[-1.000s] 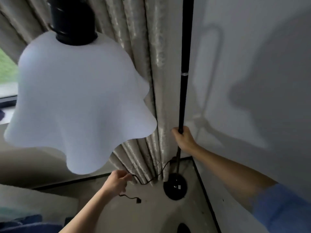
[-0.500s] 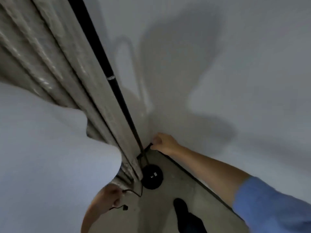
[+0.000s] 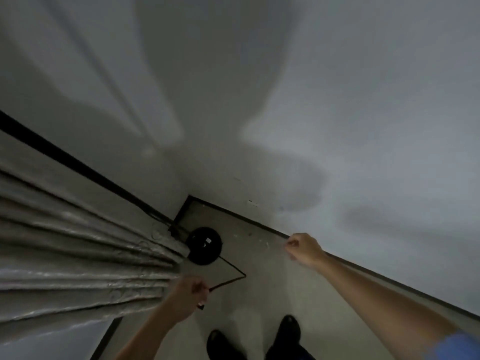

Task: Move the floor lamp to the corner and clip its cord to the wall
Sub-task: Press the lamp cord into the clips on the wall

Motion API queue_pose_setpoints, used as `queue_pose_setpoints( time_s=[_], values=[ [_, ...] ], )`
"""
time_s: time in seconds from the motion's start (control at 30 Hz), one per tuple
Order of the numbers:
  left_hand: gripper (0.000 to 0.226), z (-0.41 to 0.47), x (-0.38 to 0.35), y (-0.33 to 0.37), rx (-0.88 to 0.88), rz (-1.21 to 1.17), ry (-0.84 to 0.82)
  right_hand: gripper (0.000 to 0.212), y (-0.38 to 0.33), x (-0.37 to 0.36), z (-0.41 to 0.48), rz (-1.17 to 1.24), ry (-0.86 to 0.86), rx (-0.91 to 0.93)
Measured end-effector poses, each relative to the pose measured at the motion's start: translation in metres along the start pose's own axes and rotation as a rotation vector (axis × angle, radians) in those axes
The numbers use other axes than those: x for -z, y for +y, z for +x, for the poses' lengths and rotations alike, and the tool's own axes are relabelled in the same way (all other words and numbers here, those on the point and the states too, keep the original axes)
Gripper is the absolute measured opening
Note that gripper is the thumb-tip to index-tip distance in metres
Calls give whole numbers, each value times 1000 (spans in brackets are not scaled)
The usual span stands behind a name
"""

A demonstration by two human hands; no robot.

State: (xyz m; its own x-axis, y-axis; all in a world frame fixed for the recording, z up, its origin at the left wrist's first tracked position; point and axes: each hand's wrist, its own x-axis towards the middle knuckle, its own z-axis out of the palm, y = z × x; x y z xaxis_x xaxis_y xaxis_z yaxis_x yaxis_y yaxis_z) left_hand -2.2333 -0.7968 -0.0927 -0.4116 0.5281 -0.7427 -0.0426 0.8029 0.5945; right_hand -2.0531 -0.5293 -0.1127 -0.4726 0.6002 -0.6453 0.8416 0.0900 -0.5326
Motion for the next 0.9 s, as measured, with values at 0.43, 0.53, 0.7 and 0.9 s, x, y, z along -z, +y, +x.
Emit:
queue_pose_setpoints(
  time_s=[0.43, 0.53, 0.7, 0.9],
  values=[
    [11, 231, -102, -62, -149, 42, 86, 11, 159, -110, 184, 271, -33, -266],
    [17, 305, -110, -91, -227, 39, 129, 13, 166, -147, 246, 348, -18, -247],
    [15, 412, -113, -130, -355, 57, 176, 16, 169, -193, 337, 385, 24, -111],
    [16, 493, -121, -165, -504, 128, 190, 10, 159, -222, 409, 436, 92, 110]
  ],
)
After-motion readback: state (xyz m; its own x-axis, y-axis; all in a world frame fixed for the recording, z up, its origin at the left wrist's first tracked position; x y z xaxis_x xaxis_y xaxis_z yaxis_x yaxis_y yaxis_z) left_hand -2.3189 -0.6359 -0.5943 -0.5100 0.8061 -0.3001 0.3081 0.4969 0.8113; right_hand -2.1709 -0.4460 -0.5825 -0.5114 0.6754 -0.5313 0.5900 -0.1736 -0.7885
